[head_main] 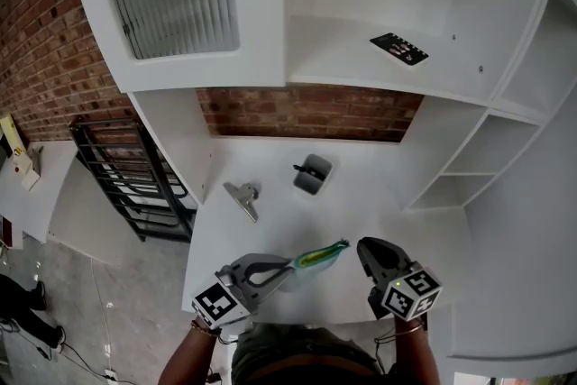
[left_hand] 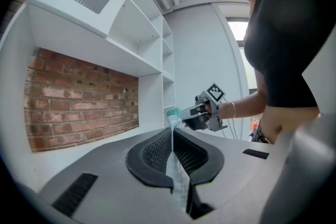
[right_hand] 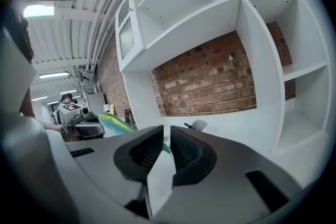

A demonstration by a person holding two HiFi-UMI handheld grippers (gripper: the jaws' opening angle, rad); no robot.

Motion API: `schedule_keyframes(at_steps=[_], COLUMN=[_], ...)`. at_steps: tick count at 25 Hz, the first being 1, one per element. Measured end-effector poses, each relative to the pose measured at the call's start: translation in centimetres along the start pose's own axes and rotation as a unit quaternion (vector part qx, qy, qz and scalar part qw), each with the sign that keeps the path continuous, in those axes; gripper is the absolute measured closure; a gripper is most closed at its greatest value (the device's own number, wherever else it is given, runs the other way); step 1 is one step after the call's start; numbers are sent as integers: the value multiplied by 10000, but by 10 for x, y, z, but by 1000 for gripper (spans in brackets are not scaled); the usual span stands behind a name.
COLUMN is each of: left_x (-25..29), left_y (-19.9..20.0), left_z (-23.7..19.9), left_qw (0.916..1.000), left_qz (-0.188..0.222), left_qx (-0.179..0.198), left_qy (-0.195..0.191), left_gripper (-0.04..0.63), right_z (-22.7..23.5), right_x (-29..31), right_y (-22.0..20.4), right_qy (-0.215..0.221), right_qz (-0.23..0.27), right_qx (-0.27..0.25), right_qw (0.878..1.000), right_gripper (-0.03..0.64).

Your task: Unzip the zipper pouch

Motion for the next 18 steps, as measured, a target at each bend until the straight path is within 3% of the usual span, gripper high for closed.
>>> schedule_keyframes(at_steps=[3,7,14,18], left_x=[10,25,56,70], left_y=[-2,-9,-36,-47], left_z=[-9,-26,-61,-80], left_qw=[9999,9996,9940,9908], left_qz=[-26,-123,-848,-1024], left_qx=[8,42,694,884], left_qy=[140,252,-4,18], left_gripper=[584,584,584,584], right_z=[7,16,35,39], right_x=[-3,-11,-27,-35], right_y=[3,3,3,4], right_qy=[-24,-196,-389,-527], right_qz=[11,54,224,265], right_qx=[52,131,343,379], right_qw=[10000,9997,9984,9975], right_gripper=[523,523,523,525])
Point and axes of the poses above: the fingertips, and each gripper's own axes: x forward along the fingers, z to its right, y out of its top, the point moved 7 cm from there along -x, backward along the fingers, and after that the axes turned 12 degrees about z, right-handed, at the moved point
